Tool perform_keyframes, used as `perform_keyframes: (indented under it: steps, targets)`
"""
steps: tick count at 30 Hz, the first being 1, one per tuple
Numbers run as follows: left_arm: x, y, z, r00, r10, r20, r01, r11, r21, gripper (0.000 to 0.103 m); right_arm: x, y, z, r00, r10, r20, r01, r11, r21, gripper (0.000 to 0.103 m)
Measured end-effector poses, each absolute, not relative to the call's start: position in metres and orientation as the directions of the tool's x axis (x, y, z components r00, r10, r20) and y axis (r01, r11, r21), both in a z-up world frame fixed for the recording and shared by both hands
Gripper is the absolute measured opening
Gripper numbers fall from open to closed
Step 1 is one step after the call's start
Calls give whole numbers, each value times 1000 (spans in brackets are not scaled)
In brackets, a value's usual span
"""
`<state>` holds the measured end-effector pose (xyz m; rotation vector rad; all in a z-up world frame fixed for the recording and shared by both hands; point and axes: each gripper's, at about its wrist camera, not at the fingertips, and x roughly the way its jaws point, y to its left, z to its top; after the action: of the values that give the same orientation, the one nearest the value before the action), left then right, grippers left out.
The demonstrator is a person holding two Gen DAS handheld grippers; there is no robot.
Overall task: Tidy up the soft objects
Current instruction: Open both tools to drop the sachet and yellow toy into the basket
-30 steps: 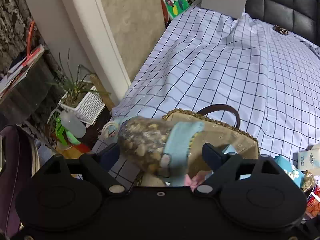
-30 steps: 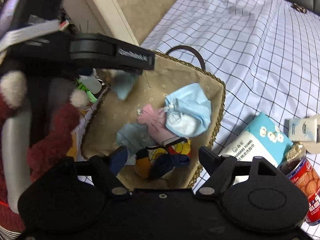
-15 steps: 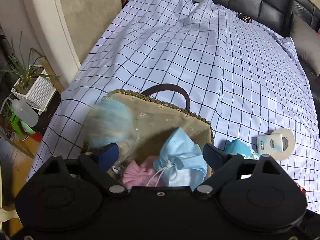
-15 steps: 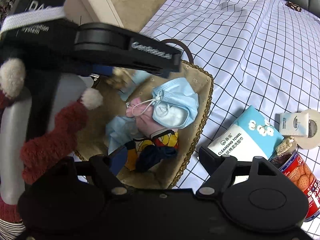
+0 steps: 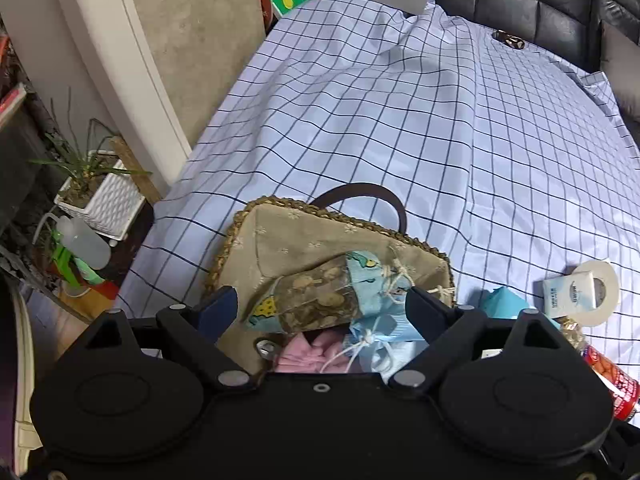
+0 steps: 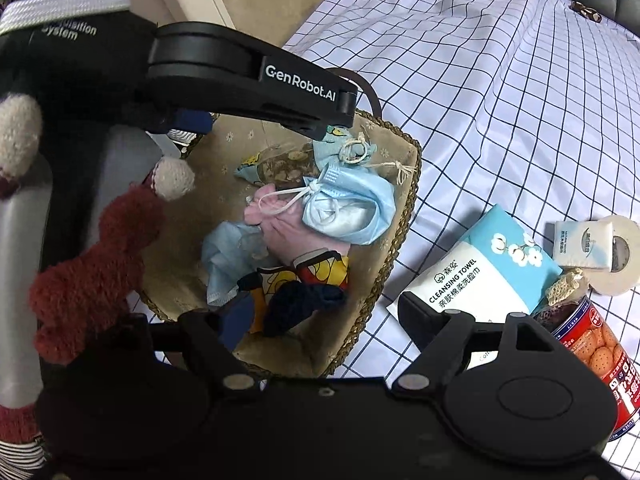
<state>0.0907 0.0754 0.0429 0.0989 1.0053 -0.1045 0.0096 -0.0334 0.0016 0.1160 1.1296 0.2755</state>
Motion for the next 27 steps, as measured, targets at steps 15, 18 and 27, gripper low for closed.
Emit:
perform_keyframes:
  steps: [15,18,27]
  targets:
    - [90,75,43,556,43,-830,96,989,115,89,11,-28,-9,355,263,-897,-175,961,212,81]
    - [90,75,44,561,56,-826,85,988,125,91,11,-27,-11,349,262,-900,-184,961,208,84]
    - [92,76,42,568,98,-817,62,985,161,94,10,-26,-13,335,250,-908,-189,962,196,92]
